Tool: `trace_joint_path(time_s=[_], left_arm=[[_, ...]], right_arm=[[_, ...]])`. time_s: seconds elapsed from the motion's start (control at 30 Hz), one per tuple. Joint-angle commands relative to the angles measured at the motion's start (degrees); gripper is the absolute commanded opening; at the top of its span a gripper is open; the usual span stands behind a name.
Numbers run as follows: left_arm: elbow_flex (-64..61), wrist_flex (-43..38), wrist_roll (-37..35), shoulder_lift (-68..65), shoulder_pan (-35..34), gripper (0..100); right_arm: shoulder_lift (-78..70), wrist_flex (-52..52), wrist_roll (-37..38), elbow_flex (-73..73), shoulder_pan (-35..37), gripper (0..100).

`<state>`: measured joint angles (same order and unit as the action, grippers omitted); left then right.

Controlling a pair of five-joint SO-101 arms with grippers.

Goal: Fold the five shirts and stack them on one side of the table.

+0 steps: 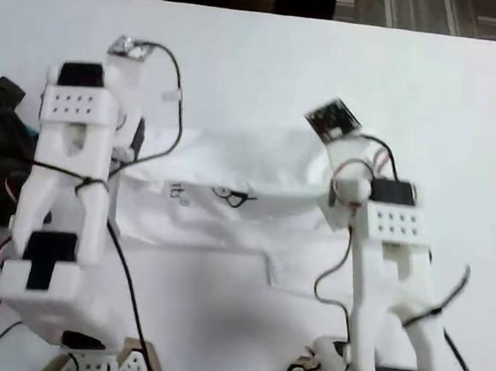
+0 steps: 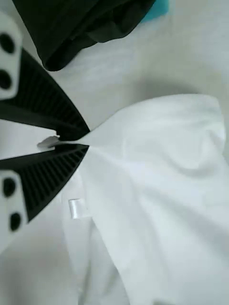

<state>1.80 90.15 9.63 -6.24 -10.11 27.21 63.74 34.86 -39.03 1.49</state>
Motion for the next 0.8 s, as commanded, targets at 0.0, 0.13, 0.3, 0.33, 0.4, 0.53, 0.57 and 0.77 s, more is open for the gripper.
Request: trace_joint_path(time_s=[0.0, 0.13, 0.3, 0.33, 0.4, 0.53, 0.57, 0.77], left_arm=[[-8.4, -3.34, 0.35, 6.77, -0.44, 3], [-15.16, -5.1, 0.44, 9.32, -0.62, 3], [-21.05, -5.71, 2.02, 10.9, -0.62, 3], [-22.11, -5.89, 2.2, 11.16, -0.7, 3], [-24.31, -6.68, 2.37, 11.78, -0.7, 3], [-27.74, -7.91, 2.37, 13.01, -0.7, 3], [-28.35, -8.26, 2.37, 13.27, -0.62, 3], [-28.97, -8.09, 2.37, 13.45, -0.79, 3]], right_arm=[[7.69, -0.84, 0.88, -2.81, -2.86, 2.2], [12.53, 0.04, 3.52, -7.03, -4.88, 2.2], [16.84, 0.57, 3.78, -13.36, -6.29, 2.2], [17.63, 0.57, 3.78, -14.68, -6.29, 2.2], [19.3, 0.57, 3.78, -16.79, -6.2, 2.2], [22.37, 1.8, 6.15, -18.29, -6.2, 2.2], [23.08, 2.59, 6.59, -18.29, -6.2, 2.2], [26.07, 6.37, 8.09, -18.46, -7.52, 2.2]])
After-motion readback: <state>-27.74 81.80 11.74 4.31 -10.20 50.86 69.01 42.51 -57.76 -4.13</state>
